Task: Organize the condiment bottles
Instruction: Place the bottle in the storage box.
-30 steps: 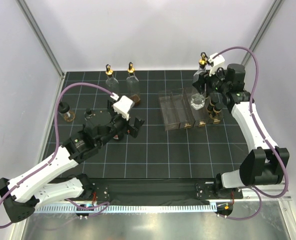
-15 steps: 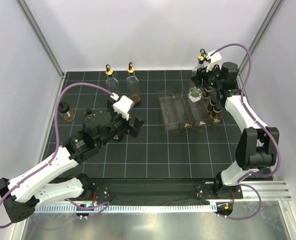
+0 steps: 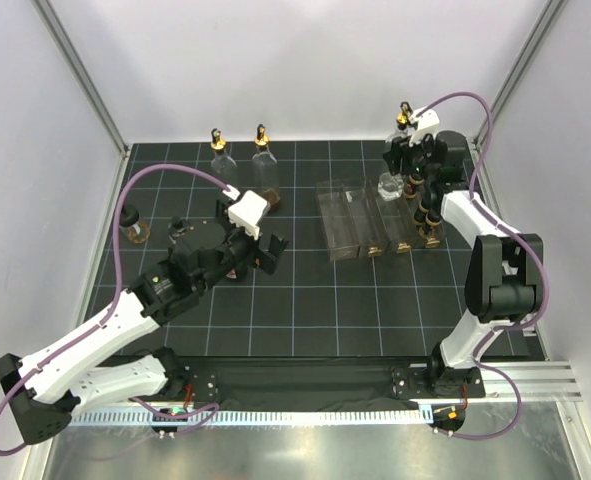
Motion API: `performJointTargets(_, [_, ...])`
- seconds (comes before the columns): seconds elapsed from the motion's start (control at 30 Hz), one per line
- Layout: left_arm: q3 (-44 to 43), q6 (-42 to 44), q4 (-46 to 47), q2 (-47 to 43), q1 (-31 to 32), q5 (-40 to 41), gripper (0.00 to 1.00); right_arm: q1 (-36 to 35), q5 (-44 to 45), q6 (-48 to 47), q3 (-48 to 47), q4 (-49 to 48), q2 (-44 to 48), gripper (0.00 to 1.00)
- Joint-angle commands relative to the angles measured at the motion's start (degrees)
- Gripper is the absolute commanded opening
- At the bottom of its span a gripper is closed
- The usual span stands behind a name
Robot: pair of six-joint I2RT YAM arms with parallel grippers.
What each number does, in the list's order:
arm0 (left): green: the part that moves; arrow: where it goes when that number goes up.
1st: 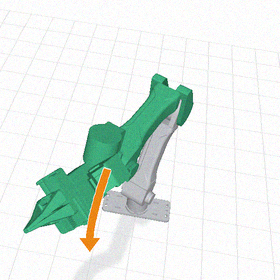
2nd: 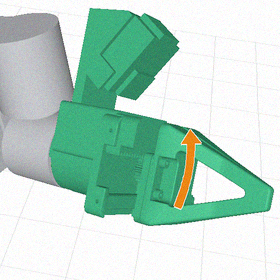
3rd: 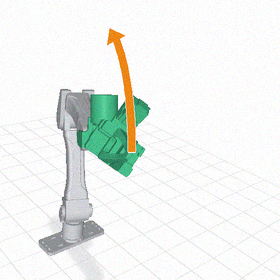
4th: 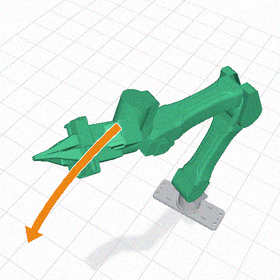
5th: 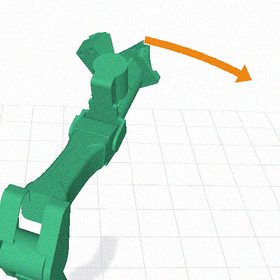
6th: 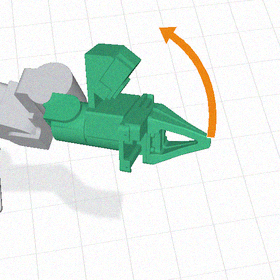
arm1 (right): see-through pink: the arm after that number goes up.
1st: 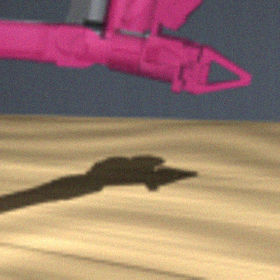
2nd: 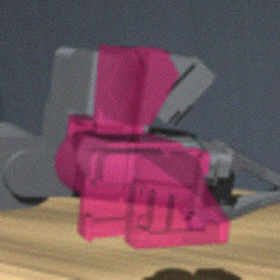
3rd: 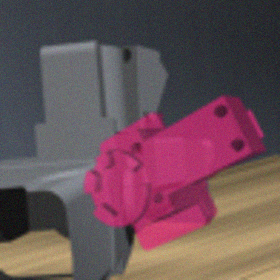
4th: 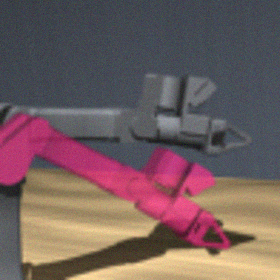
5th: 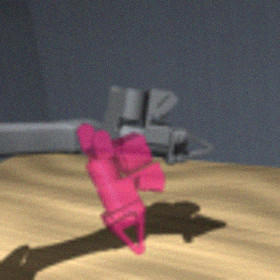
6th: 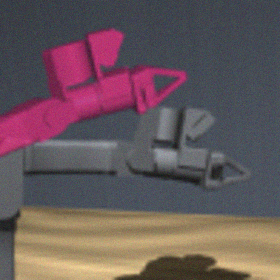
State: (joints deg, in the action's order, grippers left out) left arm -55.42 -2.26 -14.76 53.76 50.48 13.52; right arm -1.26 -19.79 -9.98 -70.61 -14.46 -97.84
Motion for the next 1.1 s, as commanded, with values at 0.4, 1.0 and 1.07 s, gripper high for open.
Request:
performJointTargets(0.4, [0.1,0.9,2.8,1.3,-0.6,-0.4,1.0,-0.5,3.4,1.9,4.2,-19.8,-3.1,0.05])
performJointTargets(1.0, [0.0,0.6,2.8,1.2,-0.7,-1.4,1.0,-0.6,1.9,0.7,12.7,-21.3,2.2,0.8])
performJointTargets(1.07, [0.1,0.5,2.8,1.3,-0.7,-1.6,1.0,-0.7,1.8,0.1,13.0,-20.8,3.0,0.83])
